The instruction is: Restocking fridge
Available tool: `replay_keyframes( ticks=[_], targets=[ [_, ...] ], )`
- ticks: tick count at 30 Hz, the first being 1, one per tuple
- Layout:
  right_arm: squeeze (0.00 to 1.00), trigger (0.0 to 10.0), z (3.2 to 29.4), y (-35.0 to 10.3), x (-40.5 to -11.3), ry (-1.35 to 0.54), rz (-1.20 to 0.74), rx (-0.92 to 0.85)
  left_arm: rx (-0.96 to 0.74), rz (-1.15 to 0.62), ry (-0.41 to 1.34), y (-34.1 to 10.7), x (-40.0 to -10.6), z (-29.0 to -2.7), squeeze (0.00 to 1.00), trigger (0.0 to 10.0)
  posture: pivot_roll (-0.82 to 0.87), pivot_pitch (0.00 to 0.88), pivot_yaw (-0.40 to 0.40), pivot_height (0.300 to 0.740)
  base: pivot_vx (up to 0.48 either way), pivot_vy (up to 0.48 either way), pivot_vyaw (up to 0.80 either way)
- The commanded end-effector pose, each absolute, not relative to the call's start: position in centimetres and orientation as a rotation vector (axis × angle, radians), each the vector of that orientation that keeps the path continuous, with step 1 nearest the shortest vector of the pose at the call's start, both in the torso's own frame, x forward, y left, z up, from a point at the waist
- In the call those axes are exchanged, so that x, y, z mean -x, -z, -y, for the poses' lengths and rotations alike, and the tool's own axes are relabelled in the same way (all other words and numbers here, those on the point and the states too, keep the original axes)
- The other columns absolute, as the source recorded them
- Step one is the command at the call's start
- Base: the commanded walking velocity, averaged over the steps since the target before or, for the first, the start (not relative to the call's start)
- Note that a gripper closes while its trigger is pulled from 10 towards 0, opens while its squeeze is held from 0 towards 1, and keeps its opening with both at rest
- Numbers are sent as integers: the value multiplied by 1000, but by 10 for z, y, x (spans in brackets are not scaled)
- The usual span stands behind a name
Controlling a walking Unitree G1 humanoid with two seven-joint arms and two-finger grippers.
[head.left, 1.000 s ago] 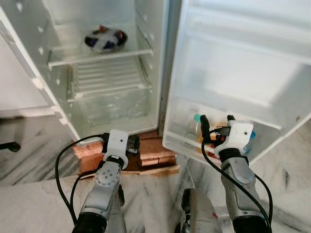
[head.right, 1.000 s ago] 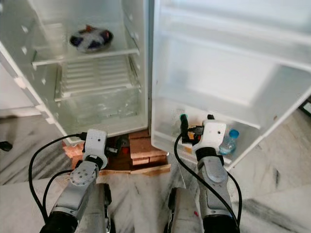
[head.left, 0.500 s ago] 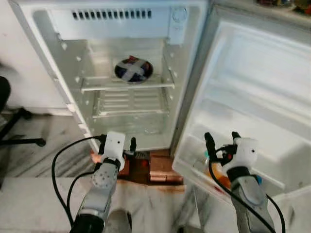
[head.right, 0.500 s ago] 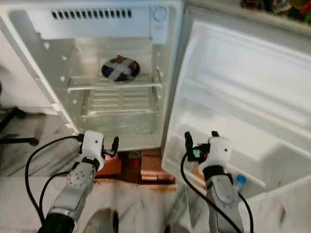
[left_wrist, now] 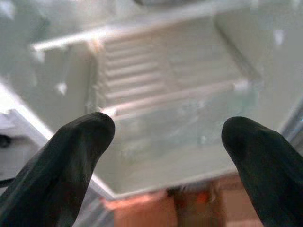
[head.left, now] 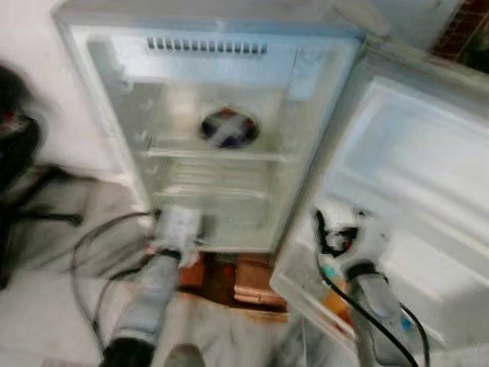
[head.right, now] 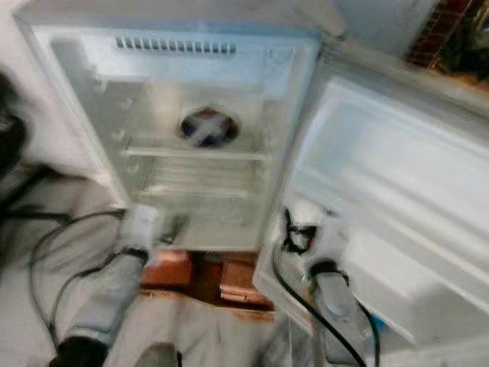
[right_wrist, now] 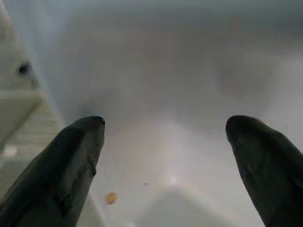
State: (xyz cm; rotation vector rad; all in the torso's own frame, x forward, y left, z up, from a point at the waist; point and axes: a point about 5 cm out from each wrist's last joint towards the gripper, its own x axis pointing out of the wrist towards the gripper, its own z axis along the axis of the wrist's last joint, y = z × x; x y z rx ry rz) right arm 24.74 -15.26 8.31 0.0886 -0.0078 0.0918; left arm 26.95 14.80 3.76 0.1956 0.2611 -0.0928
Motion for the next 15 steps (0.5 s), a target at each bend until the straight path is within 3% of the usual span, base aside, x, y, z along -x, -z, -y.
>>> replay_keyframes(
  ticks=[1,15],
  targets=[
    [0,10000,165,-77,-243,-51,-23,-67,-171,-214,169,-47,-275,-118,0,10000,126,59,-26,740,0,0,0],
    [0,10000,166,-78,-246,-29,-31,-60,-181,-224,180,-46,-273,-117,0,10000,113,67,-23,740,0,0,0]
  ],
)
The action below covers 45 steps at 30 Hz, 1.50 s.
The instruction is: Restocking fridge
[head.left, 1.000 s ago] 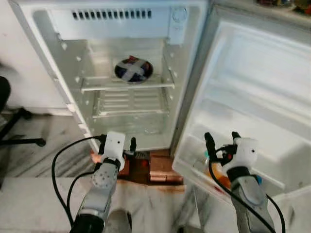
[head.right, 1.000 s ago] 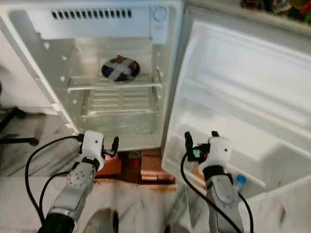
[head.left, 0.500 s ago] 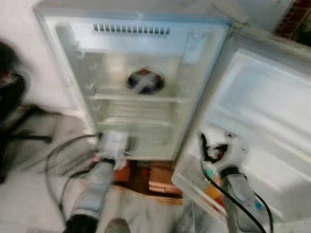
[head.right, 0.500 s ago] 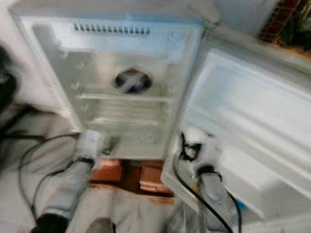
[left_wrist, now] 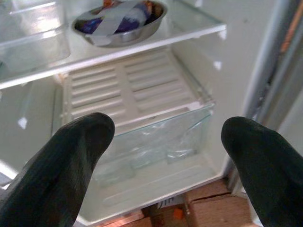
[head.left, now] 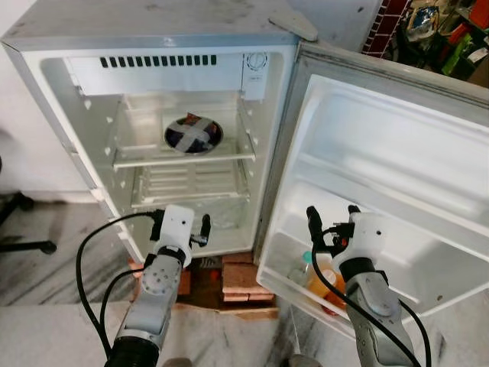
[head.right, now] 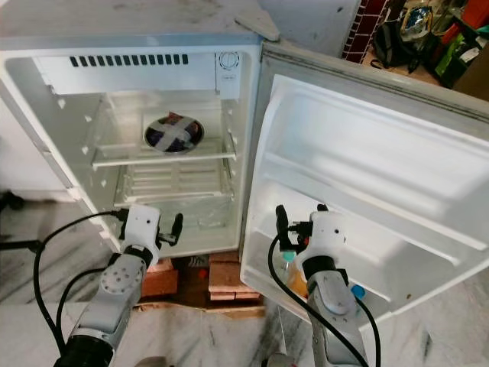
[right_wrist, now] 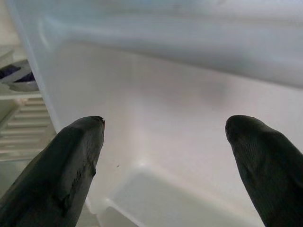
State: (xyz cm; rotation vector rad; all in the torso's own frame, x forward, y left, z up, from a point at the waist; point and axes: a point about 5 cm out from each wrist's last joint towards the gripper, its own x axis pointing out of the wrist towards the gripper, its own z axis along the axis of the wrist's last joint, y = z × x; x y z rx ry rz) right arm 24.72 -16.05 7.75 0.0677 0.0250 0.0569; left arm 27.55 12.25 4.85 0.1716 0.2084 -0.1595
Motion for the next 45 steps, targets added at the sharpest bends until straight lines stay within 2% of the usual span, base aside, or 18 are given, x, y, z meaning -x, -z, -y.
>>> replay_keyframes(
  ticks=[1,6,38,42,45],
  targets=[
    [0,10000,166,-77,-246,-29,-31,-60,-182,-224,181,-46,-273,-117,0,10000,113,67,-23,740,0,0,0],
    [0,10000,166,-77,-246,-29,-34,-61,-185,-223,180,-47,-275,-117,0,10000,114,67,-23,740,0,0,0],
    [0,10000,165,-74,-255,-57,-55,-69,-186,-247,192,-41,-271,-114,0,10000,107,69,-34,740,-303,-298,0],
    [0,10000,160,-67,-255,-152,-107,-158,-187,-253,195,-40,-270,-112,0,10000,107,68,-36,740,-319,-298,0],
    [0,10000,157,-64,-255,-214,-132,-157,-187,-254,199,-39,-270,-111,0,10000,107,65,-35,740,-305,-299,0]
  ],
)
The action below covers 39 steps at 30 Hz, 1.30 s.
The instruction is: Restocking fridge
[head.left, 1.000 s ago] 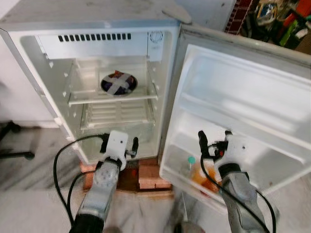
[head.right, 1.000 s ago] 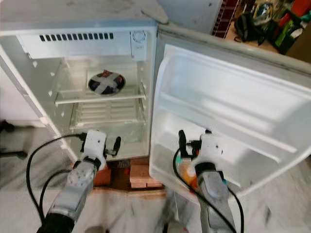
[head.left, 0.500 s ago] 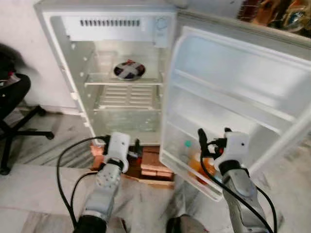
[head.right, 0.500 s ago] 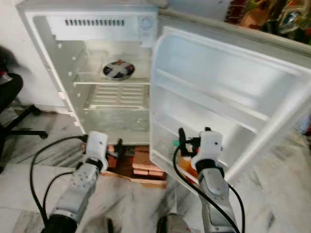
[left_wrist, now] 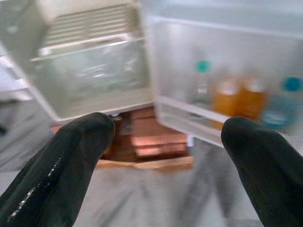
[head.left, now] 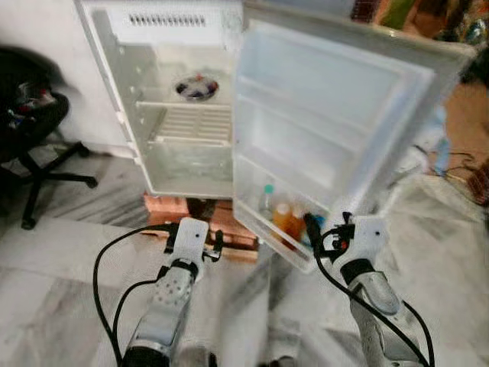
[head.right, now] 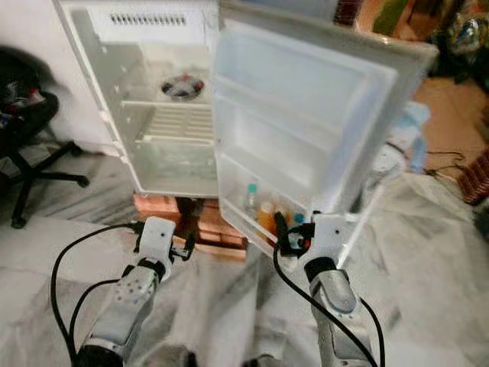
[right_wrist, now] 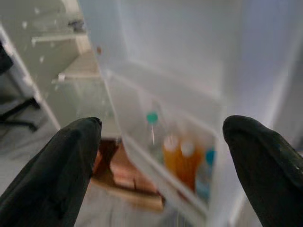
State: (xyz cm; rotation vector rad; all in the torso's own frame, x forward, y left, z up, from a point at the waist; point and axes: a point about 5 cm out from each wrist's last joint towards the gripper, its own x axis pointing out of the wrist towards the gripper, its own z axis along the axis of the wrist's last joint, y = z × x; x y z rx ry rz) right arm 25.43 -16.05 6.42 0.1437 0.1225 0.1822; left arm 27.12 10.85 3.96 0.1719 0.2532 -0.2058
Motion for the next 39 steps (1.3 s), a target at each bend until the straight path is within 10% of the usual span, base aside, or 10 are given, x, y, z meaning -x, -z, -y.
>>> replay_keyframes(
  ticks=[1,39],
  targets=[
    [0,10000,157,-64,-256,-227,-134,-143,-186,-254,200,-39,-270,-111,0,10000,107,65,-35,740,-285,-296,0],
    [0,10000,166,-102,-280,-206,106,-82,-135,-223,181,-41,-279,-115,0,10000,89,40,-38,740,212,-13,138]
  ],
)
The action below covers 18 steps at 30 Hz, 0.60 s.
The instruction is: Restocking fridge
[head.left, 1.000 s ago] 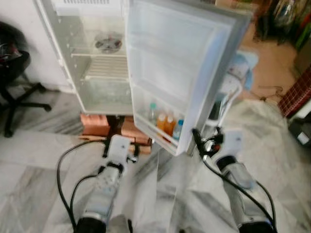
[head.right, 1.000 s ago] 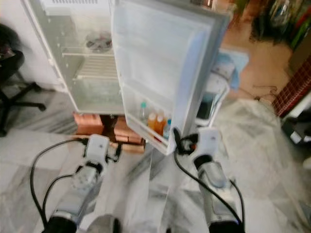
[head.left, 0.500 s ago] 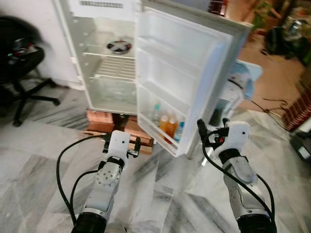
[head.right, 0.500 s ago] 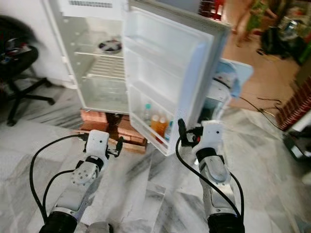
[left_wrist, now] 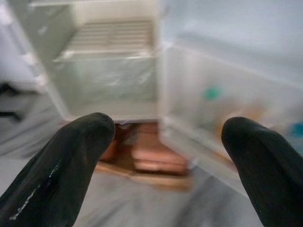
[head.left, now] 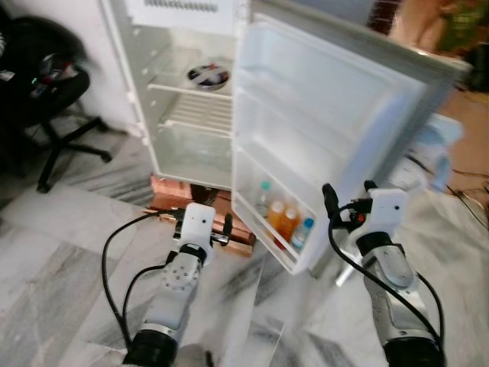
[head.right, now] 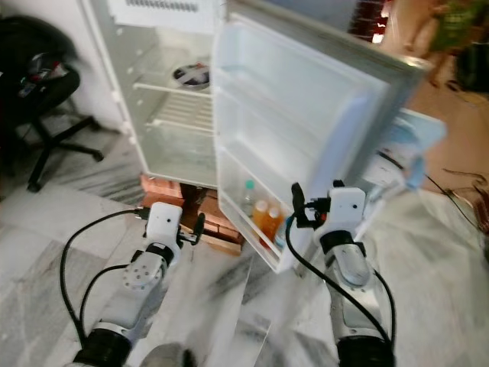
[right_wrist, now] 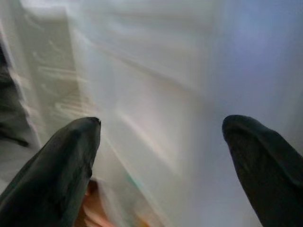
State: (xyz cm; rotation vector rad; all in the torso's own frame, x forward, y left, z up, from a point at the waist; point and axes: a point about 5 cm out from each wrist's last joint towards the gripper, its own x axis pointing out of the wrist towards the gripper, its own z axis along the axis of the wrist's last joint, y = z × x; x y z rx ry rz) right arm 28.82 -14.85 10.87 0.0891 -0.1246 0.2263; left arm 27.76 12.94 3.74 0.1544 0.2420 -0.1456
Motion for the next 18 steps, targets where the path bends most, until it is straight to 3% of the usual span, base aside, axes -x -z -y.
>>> replay_keyframes(
  ticks=[1,12,14,16,18],
  targets=[
    [0,10000,166,-101,-278,-222,100,-94,-132,-225,178,-41,-279,-115,0,10000,89,40,-38,740,0,0,0],
    [0,10000,170,-80,-257,-437,-52,-233,-143,-297,157,-27,-268,-123,0,10000,93,47,-41,740,0,0,0],
    [0,10000,175,-60,-253,-481,-201,-145,-138,-303,163,-26,-265,-123,0,10000,96,50,-39,740,0,0,0],
    [0,10000,182,-56,-256,-440,-219,-97,-149,-319,162,-24,-264,-124,0,10000,103,51,-39,740,0,0,0],
    [0,10000,208,-52,-273,-244,-255,24,-184,-372,157,-18,-259,-129,0,10000,108,53,-37,740,0,0,0]
  ],
)
